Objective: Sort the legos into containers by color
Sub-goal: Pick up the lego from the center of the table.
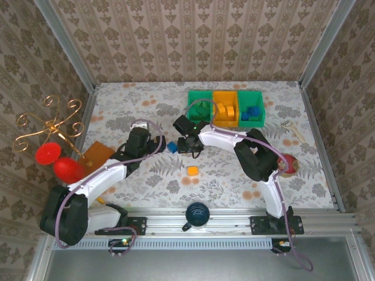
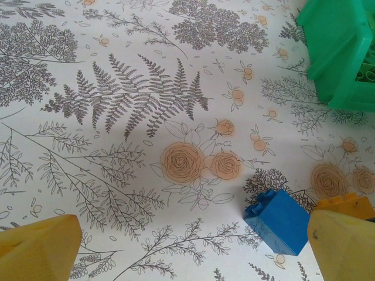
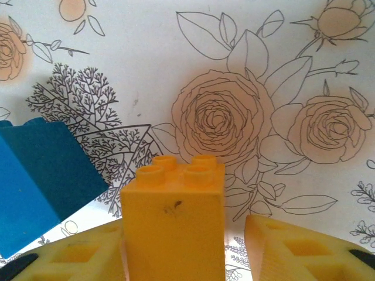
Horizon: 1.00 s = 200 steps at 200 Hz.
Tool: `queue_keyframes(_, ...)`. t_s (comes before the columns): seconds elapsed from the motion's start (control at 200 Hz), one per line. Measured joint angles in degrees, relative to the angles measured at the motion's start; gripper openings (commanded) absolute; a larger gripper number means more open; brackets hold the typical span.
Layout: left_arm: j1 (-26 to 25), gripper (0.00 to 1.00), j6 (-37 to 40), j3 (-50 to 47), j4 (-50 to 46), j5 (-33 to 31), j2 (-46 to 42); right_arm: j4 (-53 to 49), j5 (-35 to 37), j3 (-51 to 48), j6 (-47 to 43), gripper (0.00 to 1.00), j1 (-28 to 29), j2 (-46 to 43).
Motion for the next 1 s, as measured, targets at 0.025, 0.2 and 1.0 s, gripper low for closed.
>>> queue_keyframes(0.025,0.00,1.00,-0.04,0.00,0.00,0.20,0.00,-0.09,0.02,0.00,0.00,0.51,-0.07,0.02)
queue_keyframes(0.2,0.46,1.00,-0.17,0.00,0.28,1.25,0.02,-1.20,0.26,1.18,-0.22,0.51,-0.63,1.18)
queue_keyframes(1.0,0.74,1.00,-1.05,-0.66,0.39,2.51,0.02,-4.70,5.16,2.01,-4.74,0.19,-5.25,-2.56)
